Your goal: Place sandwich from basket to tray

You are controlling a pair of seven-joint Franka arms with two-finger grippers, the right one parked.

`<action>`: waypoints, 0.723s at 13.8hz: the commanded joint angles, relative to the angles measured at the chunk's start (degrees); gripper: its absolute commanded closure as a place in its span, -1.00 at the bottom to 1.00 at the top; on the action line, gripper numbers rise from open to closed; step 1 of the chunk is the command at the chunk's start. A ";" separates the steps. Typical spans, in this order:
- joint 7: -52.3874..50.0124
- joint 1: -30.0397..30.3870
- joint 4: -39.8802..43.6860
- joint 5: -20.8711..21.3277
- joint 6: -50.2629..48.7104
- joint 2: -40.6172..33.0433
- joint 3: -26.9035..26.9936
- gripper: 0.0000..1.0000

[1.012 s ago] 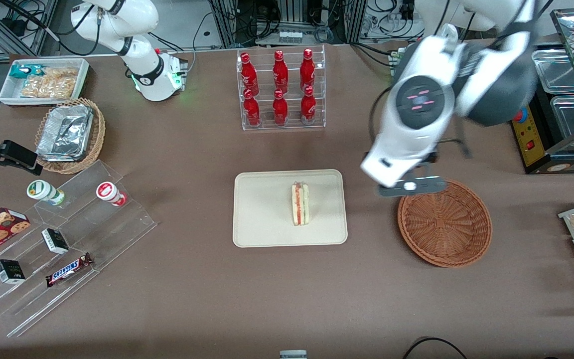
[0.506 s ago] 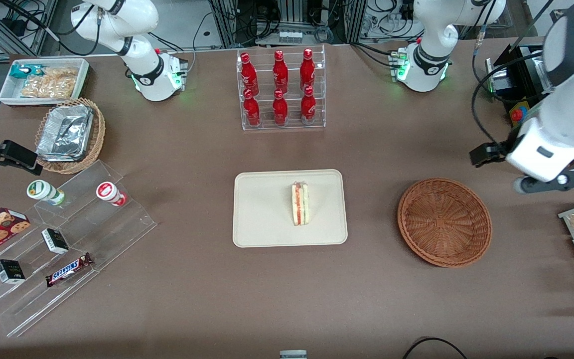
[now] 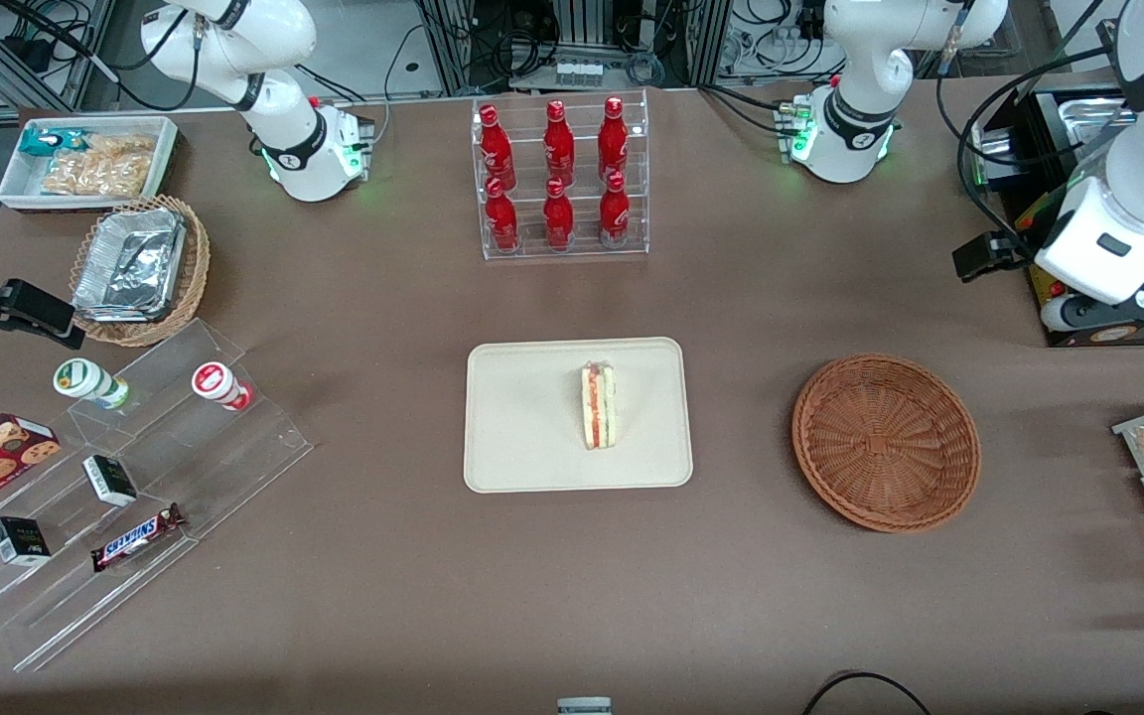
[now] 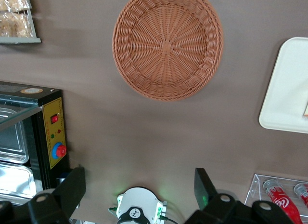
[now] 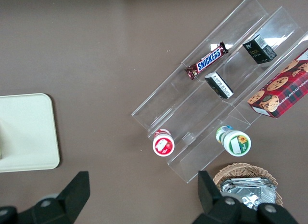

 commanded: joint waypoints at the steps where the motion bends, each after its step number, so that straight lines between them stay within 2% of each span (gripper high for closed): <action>1: 0.37 1.65 -6.68 -0.62 2.93 -5.25 -0.73 -1.00; 2: 0.37 4.18 -6.60 -1.05 3.02 -5.09 -2.47 -1.00; 4: 0.45 15.31 -6.33 -1.41 3.19 -4.82 -13.85 -1.00; 5: 0.45 18.41 -6.42 -1.41 3.37 -4.91 -17.39 -1.00; 10: 0.28 18.36 -2.47 -1.49 2.76 -2.18 -17.69 -1.00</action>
